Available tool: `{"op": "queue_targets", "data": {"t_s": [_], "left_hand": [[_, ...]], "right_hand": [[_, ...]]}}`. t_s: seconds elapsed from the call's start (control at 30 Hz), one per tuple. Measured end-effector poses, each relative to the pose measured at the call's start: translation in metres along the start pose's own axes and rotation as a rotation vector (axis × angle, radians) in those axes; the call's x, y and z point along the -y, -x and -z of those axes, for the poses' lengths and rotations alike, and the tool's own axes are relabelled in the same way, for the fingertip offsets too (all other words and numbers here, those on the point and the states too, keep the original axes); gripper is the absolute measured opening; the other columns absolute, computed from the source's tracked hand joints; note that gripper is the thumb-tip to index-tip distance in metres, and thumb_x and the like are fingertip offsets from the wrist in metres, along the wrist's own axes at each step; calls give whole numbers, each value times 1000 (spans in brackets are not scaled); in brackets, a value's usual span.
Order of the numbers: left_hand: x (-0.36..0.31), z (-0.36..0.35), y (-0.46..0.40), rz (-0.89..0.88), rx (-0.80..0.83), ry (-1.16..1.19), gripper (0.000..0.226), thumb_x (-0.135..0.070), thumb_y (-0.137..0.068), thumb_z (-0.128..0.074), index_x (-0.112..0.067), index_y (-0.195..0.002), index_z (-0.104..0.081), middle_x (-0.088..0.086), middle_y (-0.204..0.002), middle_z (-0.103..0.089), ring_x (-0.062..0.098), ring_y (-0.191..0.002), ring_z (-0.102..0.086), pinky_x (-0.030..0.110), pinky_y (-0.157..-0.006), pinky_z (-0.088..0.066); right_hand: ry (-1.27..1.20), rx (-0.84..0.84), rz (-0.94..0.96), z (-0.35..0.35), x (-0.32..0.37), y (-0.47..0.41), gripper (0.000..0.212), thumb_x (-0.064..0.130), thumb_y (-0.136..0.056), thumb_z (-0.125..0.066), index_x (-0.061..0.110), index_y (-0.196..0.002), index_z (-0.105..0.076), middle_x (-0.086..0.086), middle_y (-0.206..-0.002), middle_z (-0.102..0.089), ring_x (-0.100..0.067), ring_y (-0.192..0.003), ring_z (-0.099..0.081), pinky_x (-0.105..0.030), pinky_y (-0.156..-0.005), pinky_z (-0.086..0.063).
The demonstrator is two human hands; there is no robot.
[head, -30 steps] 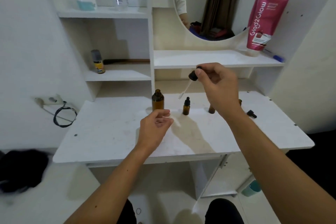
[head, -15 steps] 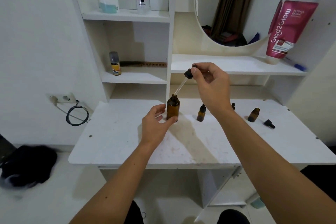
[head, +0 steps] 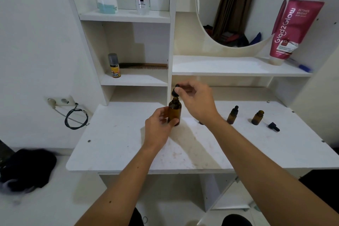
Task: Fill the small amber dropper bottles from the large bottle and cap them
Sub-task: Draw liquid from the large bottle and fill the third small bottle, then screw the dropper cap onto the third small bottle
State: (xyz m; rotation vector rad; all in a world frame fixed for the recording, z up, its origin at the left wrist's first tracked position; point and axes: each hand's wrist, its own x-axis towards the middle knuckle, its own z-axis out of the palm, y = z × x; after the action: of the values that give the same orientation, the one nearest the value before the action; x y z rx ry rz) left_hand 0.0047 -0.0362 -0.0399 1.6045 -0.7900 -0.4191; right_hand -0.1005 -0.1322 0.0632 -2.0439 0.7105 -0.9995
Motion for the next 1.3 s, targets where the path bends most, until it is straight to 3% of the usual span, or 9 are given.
{"op": "queue_targets", "data": {"t_s": [0.37, 0.5, 0.73, 0.97, 1.1, 1.2, 1.3], "left_hand": [[1, -2, 2, -29, -25, -62, 54, -26, -86, -84, -19, -135, -61, -4, -128, -69, 14, -115, -65, 31, -104, -54], [-1, -2, 8, -23, -90, -79, 60, -28, -84, -85, -22, -137, -57, -7, -129, -65, 13, -110, -64, 17, -89, -52], [-16, -15, 32, -21, -166, -36, 52, -33, -80, -88, -29, -118, -53, -12, -106, -63, 10, -90, -65, 13, -73, -52], [-29, -74, 56, -37, -7, 29, 50, -31, -82, -87, -28, -120, -56, -11, -104, -63, 10, -92, -65, 12, -73, -55], [-37, -108, 61, -62, 128, 45, 46, -30, -84, -85, -26, -122, -59, -12, -106, -66, 9, -95, -66, 17, -80, -57], [-43, -134, 64, -71, 223, 59, 42, -28, -87, -83, -25, -123, -62, -13, -109, -67, 7, -97, -67, 19, -84, -58], [-47, -161, 65, -99, 308, 39, 41, -29, -89, -81, -23, -126, -64, -14, -114, -70, 5, -101, -67, 21, -91, -58]], "right_hand": [[25, -28, 2, 1, -12, 11, 19, 18, -96, -74, 14, -114, -75, 9, -100, -75, 2, -92, -69, -5, -82, -52], [4, -50, 16, 11, -12, 15, 21, 20, -96, -74, 14, -117, -75, 7, -106, -76, -3, -97, -71, -9, -86, -54], [-35, -132, 28, 47, -20, 36, 21, 18, -96, -75, 14, -116, -75, 7, -105, -77, -3, -98, -72, -12, -88, -55], [16, -215, -44, 105, -49, 66, 21, 23, -96, -75, 19, -116, -75, 11, -104, -77, -3, -94, -73, -24, -86, -61], [42, -291, -94, 144, -71, 83, 18, 22, -95, -76, 20, -113, -75, 12, -102, -77, -2, -94, -73, -20, -89, -59], [58, -325, -140, 172, -91, 95, 18, 22, -95, -76, 21, -113, -75, 10, -102, -78, -6, -94, -75, -24, -91, -59], [76, -368, -199, 196, -112, 103, 17, 19, -95, -75, 21, -112, -75, 12, -98, -78, -2, -92, -74, -18, -90, -57]]}}
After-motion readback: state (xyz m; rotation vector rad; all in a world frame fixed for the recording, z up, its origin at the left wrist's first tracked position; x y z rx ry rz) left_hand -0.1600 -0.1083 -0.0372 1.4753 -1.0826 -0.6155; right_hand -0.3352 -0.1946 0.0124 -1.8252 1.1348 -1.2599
